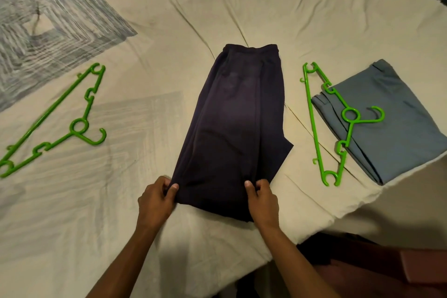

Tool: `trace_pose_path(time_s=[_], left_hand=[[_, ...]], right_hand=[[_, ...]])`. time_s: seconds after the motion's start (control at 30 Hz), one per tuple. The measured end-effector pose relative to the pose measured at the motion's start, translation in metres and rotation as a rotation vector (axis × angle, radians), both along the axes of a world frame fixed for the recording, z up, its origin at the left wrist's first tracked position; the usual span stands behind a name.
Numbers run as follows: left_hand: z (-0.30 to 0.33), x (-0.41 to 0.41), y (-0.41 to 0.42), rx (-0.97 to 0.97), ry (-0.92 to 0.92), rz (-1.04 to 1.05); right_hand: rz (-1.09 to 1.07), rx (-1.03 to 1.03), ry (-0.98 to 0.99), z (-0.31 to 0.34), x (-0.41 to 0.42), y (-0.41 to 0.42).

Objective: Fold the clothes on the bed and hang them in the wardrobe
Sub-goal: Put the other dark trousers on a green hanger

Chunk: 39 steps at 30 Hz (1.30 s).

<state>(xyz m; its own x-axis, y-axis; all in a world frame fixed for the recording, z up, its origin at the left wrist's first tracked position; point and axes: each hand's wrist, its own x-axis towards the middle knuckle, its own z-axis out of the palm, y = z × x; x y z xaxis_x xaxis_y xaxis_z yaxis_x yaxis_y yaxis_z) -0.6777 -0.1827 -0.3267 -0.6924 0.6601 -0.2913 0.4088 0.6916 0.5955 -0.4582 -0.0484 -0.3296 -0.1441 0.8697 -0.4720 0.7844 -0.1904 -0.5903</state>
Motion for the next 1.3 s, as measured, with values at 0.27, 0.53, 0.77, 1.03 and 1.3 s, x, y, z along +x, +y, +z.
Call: trace_pose_path(time_s=[0.27, 0.53, 0.77, 1.03, 1.3], left_hand=[[0.004, 0.025, 0.076, 0.111, 0.503, -0.468], [-0.045, 0.003, 0.165, -0.133, 0.529, -0.665], [-0.045, -0.009, 0.150, -0.170, 0.496, -0.490], [-0.044, -0.017, 0.168, -0.152, 0.559, -0.710], [-0.008, -0.003, 0.068, 0.007, 0.621, -0.937]], right_hand=[[0.524, 0.705, -0.157, 0.003, -0.051, 0.063], [0.925, 0.598, -0.365, -0.032, -0.093, 0.185], [0.789, 0.580, -0.392, -0.045, -0.069, 0.223], [1.029, 0.606, -0.385, -0.038, -0.064, 0.229], [1.236, 0.945, -0.003, -0.015, -0.011, 0.112]])
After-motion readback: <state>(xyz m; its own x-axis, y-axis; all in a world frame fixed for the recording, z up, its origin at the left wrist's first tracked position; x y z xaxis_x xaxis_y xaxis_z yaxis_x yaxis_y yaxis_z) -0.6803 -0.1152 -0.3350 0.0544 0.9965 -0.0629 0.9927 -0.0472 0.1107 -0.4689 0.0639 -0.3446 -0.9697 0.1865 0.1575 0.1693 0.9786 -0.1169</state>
